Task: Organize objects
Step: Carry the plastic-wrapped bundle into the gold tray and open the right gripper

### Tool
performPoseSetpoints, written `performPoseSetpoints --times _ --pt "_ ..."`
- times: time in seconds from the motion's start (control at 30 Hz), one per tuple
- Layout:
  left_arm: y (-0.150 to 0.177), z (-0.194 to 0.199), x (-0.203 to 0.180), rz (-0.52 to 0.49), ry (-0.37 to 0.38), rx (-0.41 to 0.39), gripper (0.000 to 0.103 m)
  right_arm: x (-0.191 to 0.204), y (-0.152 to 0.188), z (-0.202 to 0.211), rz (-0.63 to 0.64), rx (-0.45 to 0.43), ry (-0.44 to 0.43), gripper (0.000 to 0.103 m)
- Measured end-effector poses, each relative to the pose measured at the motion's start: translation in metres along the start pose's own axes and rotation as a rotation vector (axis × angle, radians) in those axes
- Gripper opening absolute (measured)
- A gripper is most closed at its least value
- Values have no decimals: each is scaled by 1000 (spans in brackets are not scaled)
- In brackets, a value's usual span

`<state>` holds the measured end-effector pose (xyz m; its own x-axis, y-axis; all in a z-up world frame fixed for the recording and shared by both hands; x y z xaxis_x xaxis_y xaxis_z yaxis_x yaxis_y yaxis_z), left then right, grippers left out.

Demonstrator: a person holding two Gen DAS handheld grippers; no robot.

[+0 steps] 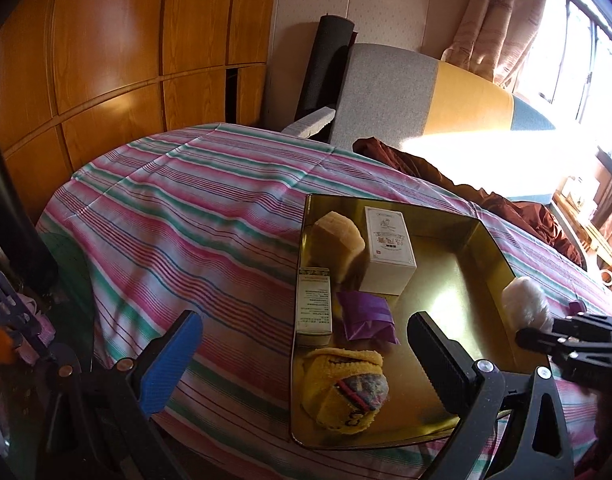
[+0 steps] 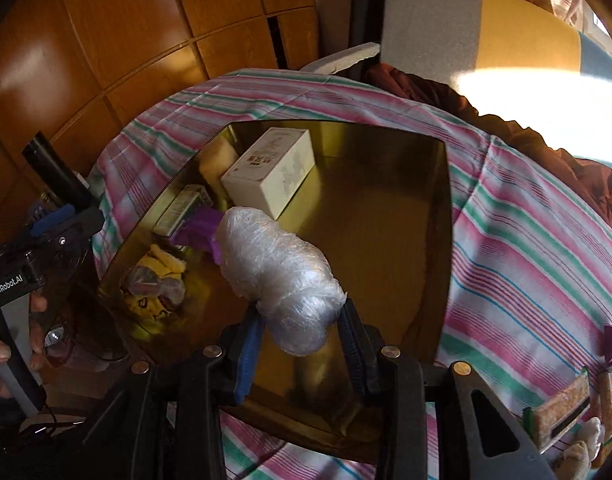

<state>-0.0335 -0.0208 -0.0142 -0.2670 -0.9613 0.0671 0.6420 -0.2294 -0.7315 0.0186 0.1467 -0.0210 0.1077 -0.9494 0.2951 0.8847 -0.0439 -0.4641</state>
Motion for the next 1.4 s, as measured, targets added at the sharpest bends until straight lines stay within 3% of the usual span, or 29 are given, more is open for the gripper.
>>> performPoseSetpoints --times 0.3,0.47,0.53,0.7,1.0,1.4 --pt "8 -3 12 20 -9 12 103 46 19 -46 45 145 -105 42" --pt "9 -4 13 21 -16 18 103 47 24 -46 29 149 -125 68" --pt "9 -3 12 16 -17 17 103 44 24 -42 17 131 -121 90" --pt "4 2 7 -5 -22 3 103 34 21 -15 16 30 -97 92" --pt "-2 10 -10 -67 -18 -14 103 -37 7 37 -90 -171 111 93" --pt "-10 11 -46 -160 31 -12 103 -193 17 103 -363 -291 423 93"
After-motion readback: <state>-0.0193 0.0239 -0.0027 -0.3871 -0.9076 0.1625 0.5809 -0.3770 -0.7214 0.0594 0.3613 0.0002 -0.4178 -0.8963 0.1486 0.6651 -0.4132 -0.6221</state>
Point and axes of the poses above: each gripper's, at about its wrist camera, not at the fingertips, and z roughly against the way its jaws point, x to its left, y to its underside, the point moved 1 cm from there along -z, roughly the way its jaws point, and after that the axes turned 15 degrees about -z, right-handed, at the moved point
